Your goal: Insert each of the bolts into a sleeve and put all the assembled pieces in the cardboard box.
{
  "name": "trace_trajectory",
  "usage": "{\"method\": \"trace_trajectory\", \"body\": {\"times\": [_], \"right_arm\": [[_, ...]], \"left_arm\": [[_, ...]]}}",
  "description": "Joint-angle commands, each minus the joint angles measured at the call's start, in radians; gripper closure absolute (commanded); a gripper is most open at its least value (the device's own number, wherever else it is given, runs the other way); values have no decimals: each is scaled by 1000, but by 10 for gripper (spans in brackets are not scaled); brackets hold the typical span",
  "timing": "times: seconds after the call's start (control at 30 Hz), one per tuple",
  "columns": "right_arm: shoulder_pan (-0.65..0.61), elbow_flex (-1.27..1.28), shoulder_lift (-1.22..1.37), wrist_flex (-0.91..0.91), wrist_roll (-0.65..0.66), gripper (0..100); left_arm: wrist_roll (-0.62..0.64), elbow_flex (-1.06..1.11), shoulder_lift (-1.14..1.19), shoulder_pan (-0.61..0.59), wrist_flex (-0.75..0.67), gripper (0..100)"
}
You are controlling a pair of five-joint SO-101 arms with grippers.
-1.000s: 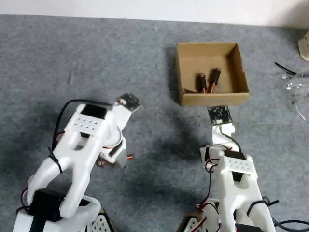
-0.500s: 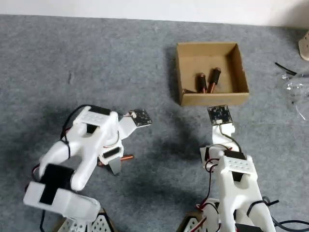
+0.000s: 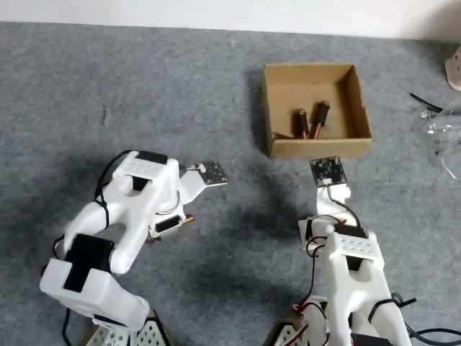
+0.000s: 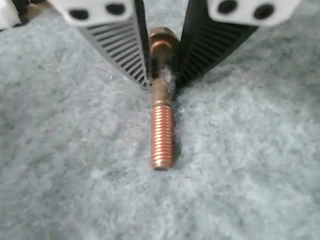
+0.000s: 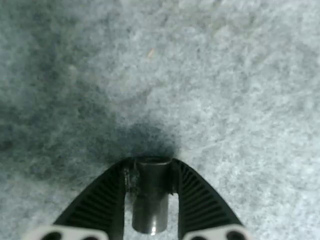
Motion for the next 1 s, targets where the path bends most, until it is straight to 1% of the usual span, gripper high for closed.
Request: {"method": "trace_trajectory", "body": {"times": [0.0,0.1,0.13,0.17,0.3,0.33,0.4,0.5,0.57,0.73,0.9,0.97], "right_arm": [[24,-22,5,-47,9,994],[24,-22,5,-47,9,994],[24,-22,5,-47,9,994],[24,-22,5,-47,9,994],[24,-22,5,-47,9,994],[24,-22,5,-47,9,994],[24,-22,5,-47,9,994],[24,-22,5,-47,9,994],[24,-22,5,-47,9,994],[24,-22,5,-47,9,994],[24,-22,5,-47,9,994],[24,-22,5,-47,9,994]], "left_arm": [[-9,-84,-44,-24,48,995],[-21,-185,-136,-28,124,995],[-63,-216,-166,-28,146,995],[-130,-242,-193,-27,173,995],[-491,-297,-246,-31,358,995],[-563,-305,-246,-35,393,995],[-660,-309,-249,-59,417,995],[-723,-344,-236,-93,393,995],[-746,-375,-203,-108,373,995],[-740,-493,-53,-127,376,994],[-597,-662,127,-142,371,990],[-528,-736,196,-147,377,954]]}}
